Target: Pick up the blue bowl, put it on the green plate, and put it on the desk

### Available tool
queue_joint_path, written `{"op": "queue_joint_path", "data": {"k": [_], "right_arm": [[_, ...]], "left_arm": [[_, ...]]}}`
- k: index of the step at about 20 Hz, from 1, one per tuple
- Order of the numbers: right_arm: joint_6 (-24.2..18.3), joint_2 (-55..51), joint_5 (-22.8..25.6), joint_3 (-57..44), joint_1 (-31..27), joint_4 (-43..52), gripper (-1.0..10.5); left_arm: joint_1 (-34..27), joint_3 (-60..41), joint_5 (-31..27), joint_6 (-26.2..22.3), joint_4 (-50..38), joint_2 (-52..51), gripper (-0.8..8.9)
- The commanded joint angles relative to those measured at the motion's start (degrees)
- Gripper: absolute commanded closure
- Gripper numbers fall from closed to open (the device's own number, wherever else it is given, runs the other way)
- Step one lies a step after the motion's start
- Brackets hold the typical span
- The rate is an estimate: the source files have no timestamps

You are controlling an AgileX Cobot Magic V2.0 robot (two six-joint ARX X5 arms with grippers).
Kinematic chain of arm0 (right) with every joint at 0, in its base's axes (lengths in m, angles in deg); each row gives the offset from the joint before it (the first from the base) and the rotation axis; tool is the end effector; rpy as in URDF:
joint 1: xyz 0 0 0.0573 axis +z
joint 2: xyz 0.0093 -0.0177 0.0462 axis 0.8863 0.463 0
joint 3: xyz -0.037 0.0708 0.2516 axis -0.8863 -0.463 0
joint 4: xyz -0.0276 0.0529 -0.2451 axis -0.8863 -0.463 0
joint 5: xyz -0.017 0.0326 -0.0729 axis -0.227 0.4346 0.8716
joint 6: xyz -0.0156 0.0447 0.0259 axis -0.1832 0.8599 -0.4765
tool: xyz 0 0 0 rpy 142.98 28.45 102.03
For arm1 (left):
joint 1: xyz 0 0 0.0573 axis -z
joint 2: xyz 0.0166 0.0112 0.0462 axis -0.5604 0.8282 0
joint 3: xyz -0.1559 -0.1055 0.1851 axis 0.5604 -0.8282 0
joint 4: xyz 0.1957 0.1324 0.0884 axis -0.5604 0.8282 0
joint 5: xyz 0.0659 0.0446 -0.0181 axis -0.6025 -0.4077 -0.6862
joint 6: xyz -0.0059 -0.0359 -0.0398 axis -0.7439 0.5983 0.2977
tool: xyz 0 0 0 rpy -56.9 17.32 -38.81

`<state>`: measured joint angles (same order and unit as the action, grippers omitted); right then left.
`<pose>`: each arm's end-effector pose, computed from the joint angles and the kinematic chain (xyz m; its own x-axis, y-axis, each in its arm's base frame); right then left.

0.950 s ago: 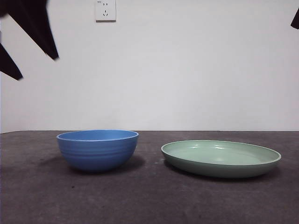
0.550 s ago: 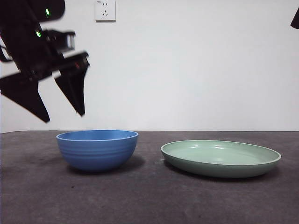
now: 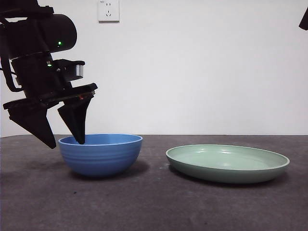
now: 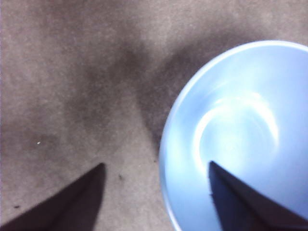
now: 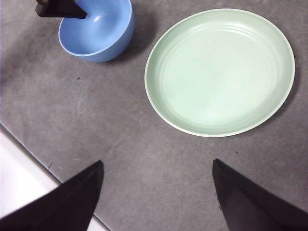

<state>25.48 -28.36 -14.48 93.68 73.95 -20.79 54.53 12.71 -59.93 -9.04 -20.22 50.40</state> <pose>0.1249 0.0396 0.2956 0.4682 0.5765 -0.6696 -0.5275 0.7903 0.3117 0.3042 -0.1167 0.2051 0.3705 -0.2481 -0.8951 0.3326 0.9352 -0.1215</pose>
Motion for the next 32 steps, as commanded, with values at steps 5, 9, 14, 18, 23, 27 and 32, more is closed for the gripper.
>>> {"op": "queue_joint_path", "data": {"k": [5, 9, 14, 18, 23, 27, 32], "right_arm": [[0.59, 0.44, 0.09, 1.22, 0.13, 0.39, 5.8], [0.57, 0.44, 0.09, 1.22, 0.13, 0.39, 5.8], [0.57, 0.44, 0.09, 1.22, 0.13, 0.39, 5.8], [0.59, 0.44, 0.09, 1.22, 0.13, 0.39, 5.8], [0.63, 0.44, 0.09, 1.22, 0.13, 0.39, 5.8], [1.01, 0.44, 0.07, 1.22, 0.13, 0.39, 5.8], [1.68, 0.42, 0.07, 1.22, 0.13, 0.37, 5.8]], "left_arm": [[0.33, 1.22, -0.13, 2.75, 0.37, 2.36, 6.41], [0.31, 1.22, -0.13, 3.13, 0.17, 2.51, 7.26], [0.31, 1.46, -0.11, 3.41, -0.28, 1.95, 8.04], [1.01, 4.94, 0.66, 4.79, 0.57, -0.46, 8.04], [6.43, 14.36, 1.42, 4.9, 4.44, -2.05, 8.04], [12.04, 19.67, 1.4, 6.43, 3.93, -1.18, 8.04], [16.7, 24.65, 1.4, 7.39, 2.73, 5.6, 8.04]]}}
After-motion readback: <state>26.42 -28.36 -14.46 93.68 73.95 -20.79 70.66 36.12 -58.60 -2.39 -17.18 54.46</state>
